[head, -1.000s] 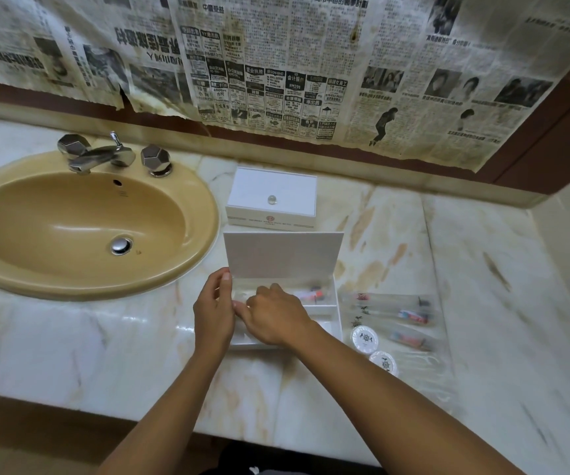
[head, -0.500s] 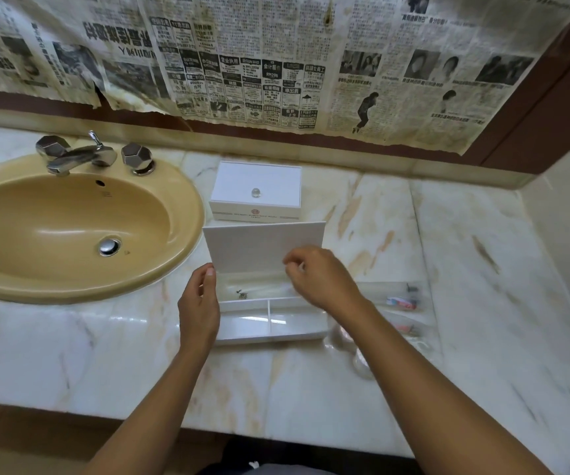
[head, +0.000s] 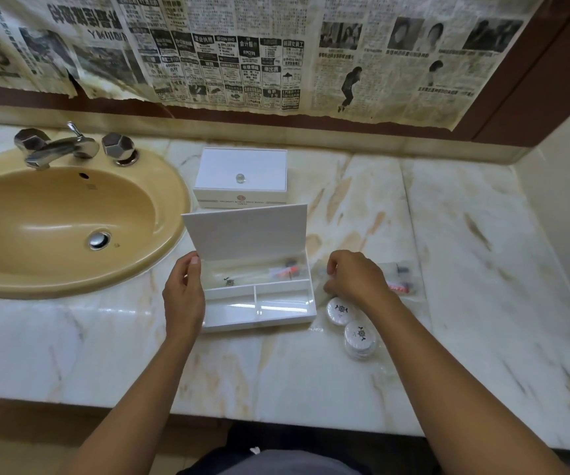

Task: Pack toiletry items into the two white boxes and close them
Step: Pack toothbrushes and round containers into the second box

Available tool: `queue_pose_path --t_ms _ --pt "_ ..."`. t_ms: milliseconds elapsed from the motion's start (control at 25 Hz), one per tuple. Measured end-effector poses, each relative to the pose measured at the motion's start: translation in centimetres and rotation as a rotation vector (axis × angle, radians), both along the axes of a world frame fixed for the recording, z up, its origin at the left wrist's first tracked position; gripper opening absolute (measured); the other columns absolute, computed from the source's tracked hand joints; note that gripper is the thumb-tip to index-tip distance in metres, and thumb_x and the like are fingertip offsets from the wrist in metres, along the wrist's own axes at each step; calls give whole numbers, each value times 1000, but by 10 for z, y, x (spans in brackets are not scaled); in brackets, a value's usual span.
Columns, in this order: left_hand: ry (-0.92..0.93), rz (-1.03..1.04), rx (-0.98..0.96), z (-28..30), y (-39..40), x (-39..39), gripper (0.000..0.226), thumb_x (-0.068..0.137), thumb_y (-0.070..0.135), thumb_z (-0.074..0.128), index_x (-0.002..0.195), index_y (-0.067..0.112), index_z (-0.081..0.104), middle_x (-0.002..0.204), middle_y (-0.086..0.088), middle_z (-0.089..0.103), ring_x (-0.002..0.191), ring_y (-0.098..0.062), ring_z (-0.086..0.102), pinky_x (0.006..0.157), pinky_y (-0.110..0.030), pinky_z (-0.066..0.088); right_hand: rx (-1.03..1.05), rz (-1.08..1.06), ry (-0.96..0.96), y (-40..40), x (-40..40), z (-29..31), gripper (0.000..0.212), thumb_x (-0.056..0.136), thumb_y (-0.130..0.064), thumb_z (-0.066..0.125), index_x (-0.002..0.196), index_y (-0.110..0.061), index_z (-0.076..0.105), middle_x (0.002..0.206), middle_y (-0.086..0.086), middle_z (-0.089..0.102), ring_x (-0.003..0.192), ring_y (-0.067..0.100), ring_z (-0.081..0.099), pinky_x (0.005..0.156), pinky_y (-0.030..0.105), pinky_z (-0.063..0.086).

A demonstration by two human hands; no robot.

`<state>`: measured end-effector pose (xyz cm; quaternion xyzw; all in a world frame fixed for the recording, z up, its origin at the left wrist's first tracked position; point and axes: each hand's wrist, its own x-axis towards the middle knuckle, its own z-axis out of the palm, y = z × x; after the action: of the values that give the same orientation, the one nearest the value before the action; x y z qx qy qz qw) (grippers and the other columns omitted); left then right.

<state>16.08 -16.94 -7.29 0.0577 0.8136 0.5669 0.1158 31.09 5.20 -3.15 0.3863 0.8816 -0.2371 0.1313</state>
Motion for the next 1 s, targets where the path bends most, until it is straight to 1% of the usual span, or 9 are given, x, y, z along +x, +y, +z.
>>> queue_pose_path --t_ms 120,240,360,480,600,720,880,1000 --pt "-1 4 -6 0 0 0 35 103 32 41 128 16 60 126 1 63 118 -15 54 99 -27 40 34 16 -37 -2 -1 -3 18 75 -11 65 92 -16 64 92 1 63 84 24 61 66 28 44" --pt "-2 6 -2 1 0 1 33 103 31 42 126 18 61 124 3 63 116 -13 54 97 -24 39 89 42 -50 -5 -2 -5 18 79 -3 56 91 -11 67 92 6 65 84 27 63 72 32 50" --pt "3 4 -1 -1 0 0 33 103 31 42 126 18 61 124 1 63 116 -15 55 98 -27 41 136 59 -27 -6 -2 4 24 81 1 48 95 -10 64 94 9 63 82 29 59 74 33 47" --pt "-8 6 1 -2 -1 -1 33 103 32 42 126 18 61 124 1 63 116 -15 55 100 -29 42 142 60 10 -8 -4 22 27 81 3 42 96 -11 59 94 8 58 79 29 51 69 32 41" --pt "-9 3 1 -2 -1 -1 33 103 32 41 126 19 61 123 2 64 116 -14 55 99 -29 42 164 69 94 -11 -9 45 27 82 2 43 96 -15 59 89 6 54 76 28 50 68 31 39" --pt "-11 -3 5 0 0 0 32 103 32 42 124 21 62 122 4 64 114 -13 56 95 -27 42 217 72 173 -17 -16 70 28 83 2 45 96 -19 59 83 3 53 75 28 51 62 30 37" --pt "-26 -3 14 3 -1 1 31 103 31 41 124 21 61 120 6 63 113 -11 55 93 -24 39 219 74 349 -29 -28 105 20 88 -5 49 88 -22 59 83 3 66 72 27 58 61 32 48" --pt "-35 -5 18 6 -1 1 32 104 32 38 124 22 61 118 8 63 110 -11 54 92 -24 38 117 92 570 -49 -40 132 13 92 -13 53 86 -23 59 78 -1 69 71 22 63 64 32 53"
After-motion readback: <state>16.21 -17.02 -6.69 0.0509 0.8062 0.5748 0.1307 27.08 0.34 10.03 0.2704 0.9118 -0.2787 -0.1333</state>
